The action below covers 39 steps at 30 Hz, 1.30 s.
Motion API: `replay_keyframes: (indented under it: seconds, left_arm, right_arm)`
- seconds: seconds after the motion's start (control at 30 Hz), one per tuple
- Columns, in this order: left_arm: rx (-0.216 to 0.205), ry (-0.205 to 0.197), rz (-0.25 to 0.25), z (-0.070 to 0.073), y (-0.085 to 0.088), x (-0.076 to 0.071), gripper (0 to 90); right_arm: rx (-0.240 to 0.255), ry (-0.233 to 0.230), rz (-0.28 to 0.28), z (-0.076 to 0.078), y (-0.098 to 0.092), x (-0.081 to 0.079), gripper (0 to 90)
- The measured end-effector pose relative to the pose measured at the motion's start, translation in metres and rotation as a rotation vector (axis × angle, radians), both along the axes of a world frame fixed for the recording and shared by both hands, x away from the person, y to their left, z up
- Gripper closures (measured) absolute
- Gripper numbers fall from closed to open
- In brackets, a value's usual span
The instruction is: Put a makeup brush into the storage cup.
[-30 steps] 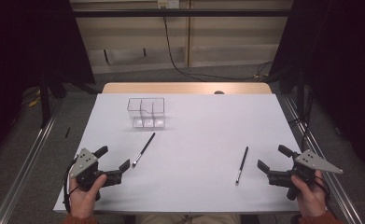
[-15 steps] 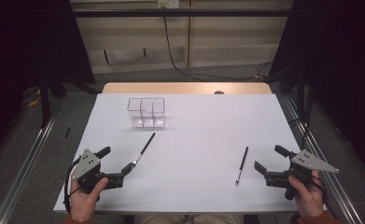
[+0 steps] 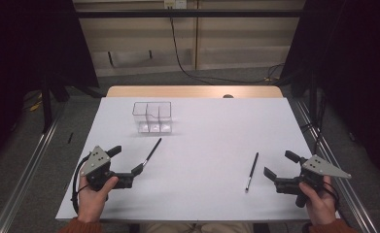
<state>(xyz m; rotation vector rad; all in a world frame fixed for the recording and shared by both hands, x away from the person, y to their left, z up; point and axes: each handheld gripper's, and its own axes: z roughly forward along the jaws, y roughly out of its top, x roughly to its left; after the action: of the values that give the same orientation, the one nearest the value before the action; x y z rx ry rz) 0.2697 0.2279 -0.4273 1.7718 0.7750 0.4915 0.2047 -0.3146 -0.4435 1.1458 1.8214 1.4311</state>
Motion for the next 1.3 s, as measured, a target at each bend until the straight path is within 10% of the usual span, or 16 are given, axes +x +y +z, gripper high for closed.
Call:
replay_keyframes:
  seconds: [0.6, 0.97, 1.03, 1.3]
  left_arm:
    - [0.016, -0.026, 0.063, 0.017, -0.008, 0.030, 2.5]
    - [-0.008, 0.037, 0.063, 0.019, -0.008, 0.054, 2.0]
    - [-0.025, 0.101, 0.032, 0.020, -0.008, 0.057, 4.2]
    - [0.034, 0.152, -0.001, 0.025, -0.013, 0.067, 3.4]
  right_arm:
    - [-0.008, 0.007, -0.001, 0.000, -0.001, 0.001, 0.0]
    - [-0.003, -0.001, 0.006, 0.000, -0.001, -0.001, 0.0]
    - [-0.002, -0.001, 0.009, 0.000, -0.002, -0.001, 0.0]
    - [-0.004, 0.002, 0.016, 0.000, -0.001, -0.001, 0.0]
